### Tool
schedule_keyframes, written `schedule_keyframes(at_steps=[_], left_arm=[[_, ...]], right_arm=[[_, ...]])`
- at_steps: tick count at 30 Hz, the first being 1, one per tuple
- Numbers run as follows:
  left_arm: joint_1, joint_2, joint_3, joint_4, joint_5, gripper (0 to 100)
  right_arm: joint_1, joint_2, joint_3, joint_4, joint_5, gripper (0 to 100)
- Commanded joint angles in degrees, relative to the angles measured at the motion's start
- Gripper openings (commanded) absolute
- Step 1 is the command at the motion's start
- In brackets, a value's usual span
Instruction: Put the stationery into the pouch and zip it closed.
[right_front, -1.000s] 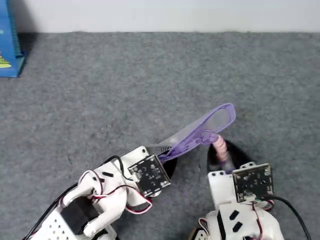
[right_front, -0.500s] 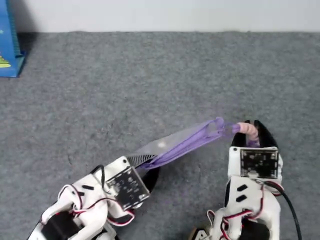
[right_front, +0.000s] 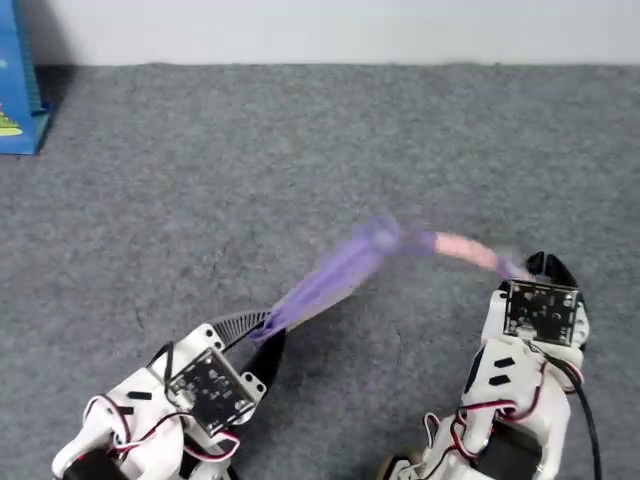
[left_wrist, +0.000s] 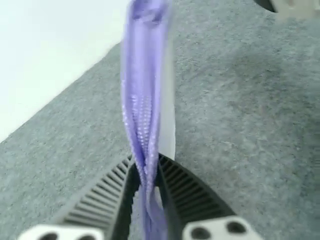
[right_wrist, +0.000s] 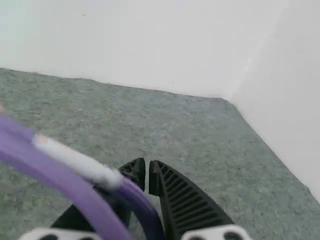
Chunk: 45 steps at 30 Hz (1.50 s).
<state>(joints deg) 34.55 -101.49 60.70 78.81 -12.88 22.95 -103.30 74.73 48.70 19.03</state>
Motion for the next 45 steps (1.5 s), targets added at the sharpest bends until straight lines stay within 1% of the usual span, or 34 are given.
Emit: schedule_keyframes(at_steps=[1,5,7,8,9,11,13,15,18,22,25,31,37,40,43,45], left_arm=[[-1.0,-0.9,-3.3,-0.2,-0.7,1],[-1.3,-0.9,-3.3,-2.9,-0.4,1],[-1.9,-0.9,-2.6,-4.9,2.0,3],[-2.9,-0.9,-2.1,-6.2,4.0,5],[-4.3,-0.9,-1.3,-7.6,6.1,9],[-8.9,-0.9,0.7,-10.9,10.6,20],[-14.4,-0.9,2.7,-14.1,14.7,32],[-20.3,-0.9,4.4,-17.2,16.8,39],[-27.2,-0.8,6.0,-22.6,15.1,39],[-33.0,-0.8,6.9,-26.9,12.9,39],[-35.9,-0.8,6.9,-28.3,12.5,39],[-39.8,-0.8,6.9,-30.2,12.7,39],[-43.6,-0.8,7.0,-30.4,12.7,38],[-43.6,-0.9,9.1,-30.3,12.7,37],[-43.5,-0.9,11.0,-30.3,12.7,37],[-43.5,-1.1,12.0,-30.2,12.8,37]], right_arm=[[-1.2,-0.6,-1.6,1.6,0.0,0.7],[-7.4,-0.6,-7.0,10.1,-1.0,2.3],[-11.8,-0.6,-10.5,15.1,-3.2,7.8],[-13.8,-0.6,-12.0,17.5,-4.0,11.5],[-16.0,-0.5,-13.3,19.6,-4.5,14.7],[-20.3,-0.4,-15.4,22.7,-5.2,18.1],[-23.6,-0.3,-16.7,24.6,-6.2,18.1],[-25.5,-0.3,-17.2,25.6,-7.3,18.2],[-27.0,0.0,-17.4,26.9,-8.1,18.2],[-28.6,0.0,-17.4,27.2,-9.1,18.5],[-31.3,0.0,-17.4,27.1,-10.5,18.7],[-40.8,0.0,-17.4,26.6,-12.9,18.7],[-46.1,-0.6,-17.5,27.2,-14.0,18.7],[-53.1,-0.6,-17.5,26.9,-17.5,18.8],[-61.6,-0.6,-17.5,25.4,-18.7,18.8],[-65.4,-0.6,-17.5,23.3,-18.7,18.8]])
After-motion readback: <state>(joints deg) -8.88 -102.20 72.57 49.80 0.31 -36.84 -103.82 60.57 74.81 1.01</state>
